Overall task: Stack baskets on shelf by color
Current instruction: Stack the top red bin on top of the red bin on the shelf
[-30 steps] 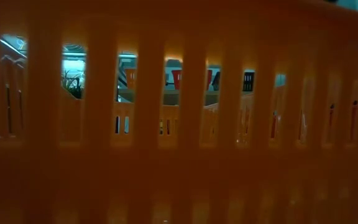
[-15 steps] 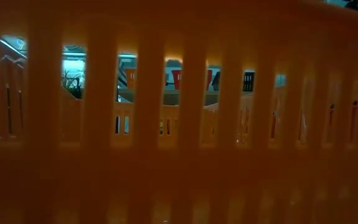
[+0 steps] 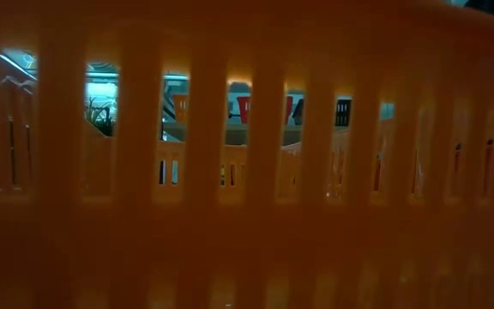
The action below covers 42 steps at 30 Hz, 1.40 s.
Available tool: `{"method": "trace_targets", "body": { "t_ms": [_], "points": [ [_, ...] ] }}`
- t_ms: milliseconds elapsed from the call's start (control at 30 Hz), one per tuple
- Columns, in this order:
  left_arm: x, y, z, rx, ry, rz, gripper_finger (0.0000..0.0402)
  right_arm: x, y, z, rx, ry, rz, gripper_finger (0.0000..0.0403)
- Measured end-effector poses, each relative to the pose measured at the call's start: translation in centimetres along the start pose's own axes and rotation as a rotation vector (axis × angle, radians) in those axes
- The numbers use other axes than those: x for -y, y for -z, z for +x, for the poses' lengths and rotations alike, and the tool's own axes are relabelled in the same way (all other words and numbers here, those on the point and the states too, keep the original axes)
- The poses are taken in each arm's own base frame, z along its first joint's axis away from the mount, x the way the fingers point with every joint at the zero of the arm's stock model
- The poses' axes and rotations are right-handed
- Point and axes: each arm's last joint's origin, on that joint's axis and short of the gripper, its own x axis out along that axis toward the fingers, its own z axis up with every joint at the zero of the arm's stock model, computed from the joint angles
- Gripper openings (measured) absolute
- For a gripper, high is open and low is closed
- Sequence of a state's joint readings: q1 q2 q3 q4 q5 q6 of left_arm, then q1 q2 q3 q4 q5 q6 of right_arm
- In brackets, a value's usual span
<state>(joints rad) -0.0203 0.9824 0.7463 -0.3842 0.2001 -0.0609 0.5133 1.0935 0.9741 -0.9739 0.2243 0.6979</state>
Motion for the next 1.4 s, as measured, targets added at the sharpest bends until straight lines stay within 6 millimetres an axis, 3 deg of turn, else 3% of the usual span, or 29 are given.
{"method": "trace_targets", "body": {
  "t_ms": [167,300,567,867,1400],
  "points": [
    [-0.2,0.7,0.5,-0.014,-0.006,-0.044,0.0069,-0.3,-0.4,0.4,0.036,0.008,0.005,0.0103],
    [-0.2,0.4,0.9,0.009,-0.006,-0.039,0.0069,-0.6,-0.7,1.7,0.062,0.127,-0.031,0.0103],
    [-0.2,0.2,0.9,0.027,-0.005,-0.010,0.0069,-1.9,-0.5,5.4,-0.129,0.122,-0.190,0.0103],
    [-0.2,0.2,0.9,0.034,-0.005,-0.008,0.0069,-3.2,0.1,8.7,-0.326,0.010,-0.208,0.0103],
    [-0.2,0.2,0.9,0.034,-0.005,-0.008,0.0069,-3.9,0.9,12.2,-0.432,0.066,-0.239,0.0103]
  ]
}}
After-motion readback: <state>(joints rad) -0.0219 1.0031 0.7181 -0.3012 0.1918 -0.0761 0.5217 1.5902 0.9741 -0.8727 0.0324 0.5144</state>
